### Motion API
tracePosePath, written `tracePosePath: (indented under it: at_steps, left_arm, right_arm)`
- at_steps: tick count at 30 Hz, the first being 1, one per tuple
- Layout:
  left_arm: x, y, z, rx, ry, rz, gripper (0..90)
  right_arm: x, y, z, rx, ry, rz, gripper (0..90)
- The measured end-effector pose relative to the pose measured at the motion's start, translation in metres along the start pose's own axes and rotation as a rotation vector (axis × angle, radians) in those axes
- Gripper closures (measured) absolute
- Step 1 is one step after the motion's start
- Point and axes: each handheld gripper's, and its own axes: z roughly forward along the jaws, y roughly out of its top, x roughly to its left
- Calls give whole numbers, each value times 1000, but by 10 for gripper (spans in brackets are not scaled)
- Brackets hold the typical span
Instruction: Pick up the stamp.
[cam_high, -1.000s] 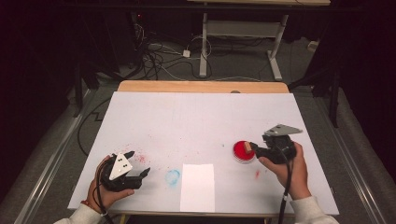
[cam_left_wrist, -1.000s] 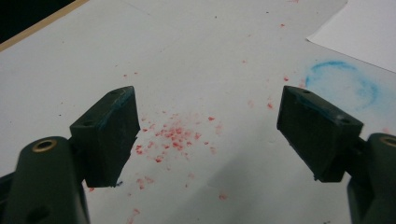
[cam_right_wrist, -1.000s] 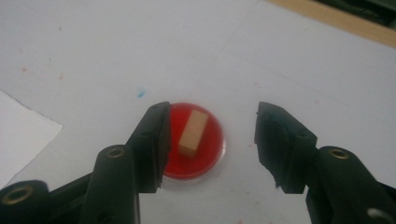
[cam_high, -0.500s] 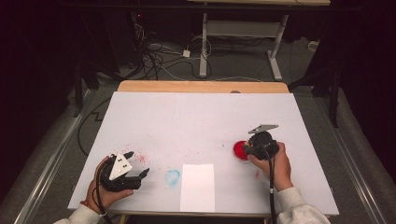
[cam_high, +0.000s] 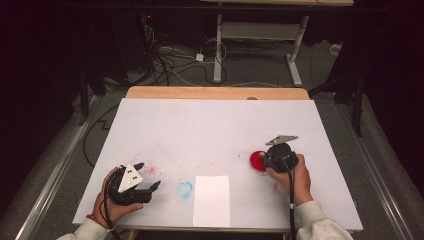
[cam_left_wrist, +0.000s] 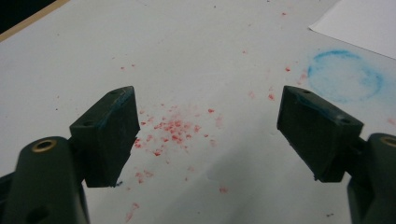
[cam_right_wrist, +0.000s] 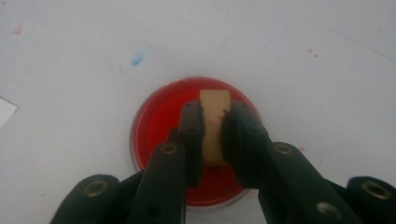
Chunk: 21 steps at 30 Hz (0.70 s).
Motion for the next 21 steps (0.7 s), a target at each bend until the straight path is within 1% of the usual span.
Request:
tracePosePath:
  at_steps: [1,2,6,7,13,15,17,20,21]
  left_arm:
    - [0,0,0,7,-4,-12,198]
    - [0,0,0,1,-1,-4,198]
    - [1,-1,0,-7,1,-8,199]
    - [0,-1,0,-1,-5,-22,199]
    - [0,0,0,4,-1,-21,199]
    - [-1,0,0,5,0,-19,199]
    - [-1,0,0,6,-8,-17,199]
    - [-2,0,0,8,-7,-12,199]
    - [-2,0,0,8,-5,-12,199]
  right_arm:
    - [1,1,-2,-4,-4,-2,764]
    - [1,2,-4,-13,-4,-3,764]
    - [2,7,-21,-70,3,-15,764]
    - [3,8,-26,-83,2,-23,764]
    - [2,13,-55,-163,13,-34,764]
    - [2,14,-64,-185,6,-38,764]
    - [3,15,-71,-196,10,-45,764]
    - [5,16,-80,-215,11,-55,764]
    - [6,16,-83,-225,1,-63,764]
